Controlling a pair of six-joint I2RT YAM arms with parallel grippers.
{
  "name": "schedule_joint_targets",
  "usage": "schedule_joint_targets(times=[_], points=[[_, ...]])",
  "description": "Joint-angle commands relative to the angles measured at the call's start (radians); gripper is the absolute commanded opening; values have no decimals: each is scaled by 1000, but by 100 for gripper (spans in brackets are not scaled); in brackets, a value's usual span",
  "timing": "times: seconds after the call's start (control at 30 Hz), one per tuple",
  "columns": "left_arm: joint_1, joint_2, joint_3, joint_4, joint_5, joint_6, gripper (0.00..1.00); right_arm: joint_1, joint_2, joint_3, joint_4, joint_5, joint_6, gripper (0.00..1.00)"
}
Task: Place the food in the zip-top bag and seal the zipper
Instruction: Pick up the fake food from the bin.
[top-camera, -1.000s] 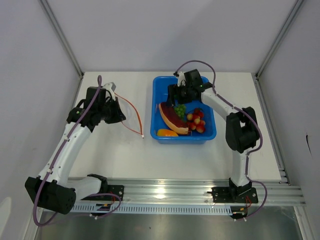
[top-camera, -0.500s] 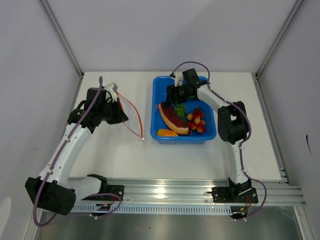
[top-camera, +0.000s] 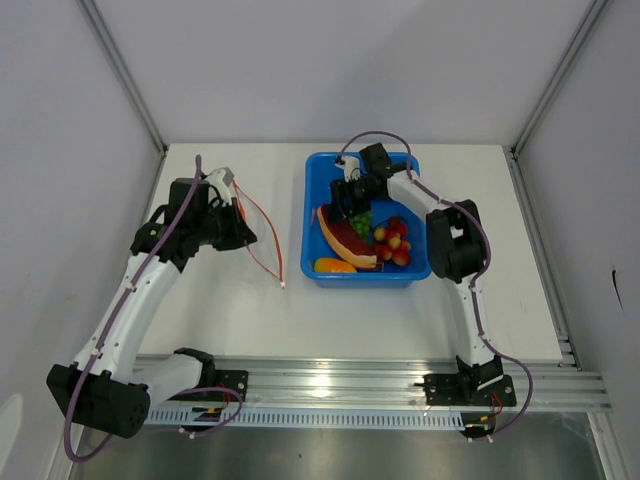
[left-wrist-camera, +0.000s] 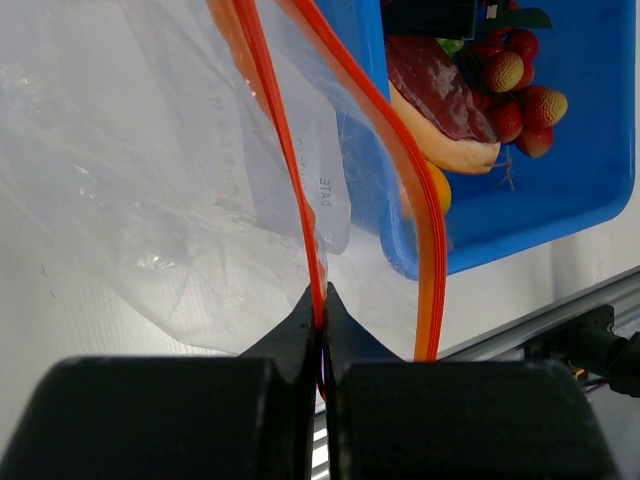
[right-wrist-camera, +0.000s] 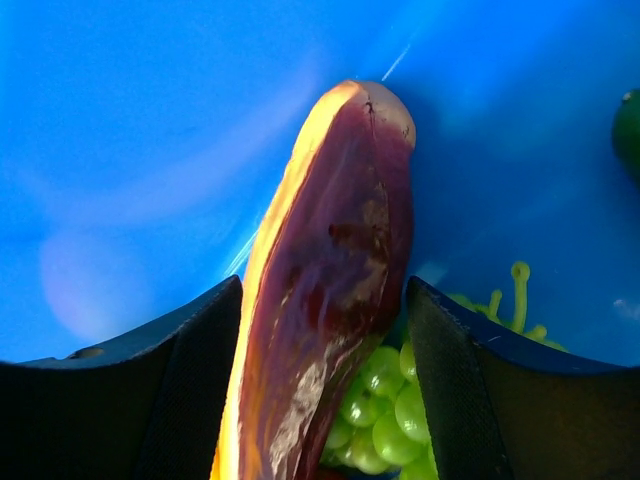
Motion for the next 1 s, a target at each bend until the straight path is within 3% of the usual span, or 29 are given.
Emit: schedule_joint_targets(times=[0.0, 0.17, 0.57, 0.97], points=[[0, -17, -6, 17, 37, 10, 1, 14, 27, 51, -30, -4, -24, 68], [0, -7, -16, 20, 53, 7, 1, 20, 41, 59, -28, -19, -13, 56], [0, 17, -30, 35, 86, -4, 0, 4, -64, 32, 33, -46, 93, 0], [-1, 48, -4, 17, 184, -131, 1, -9, -393, -57, 99, 248, 304, 0]])
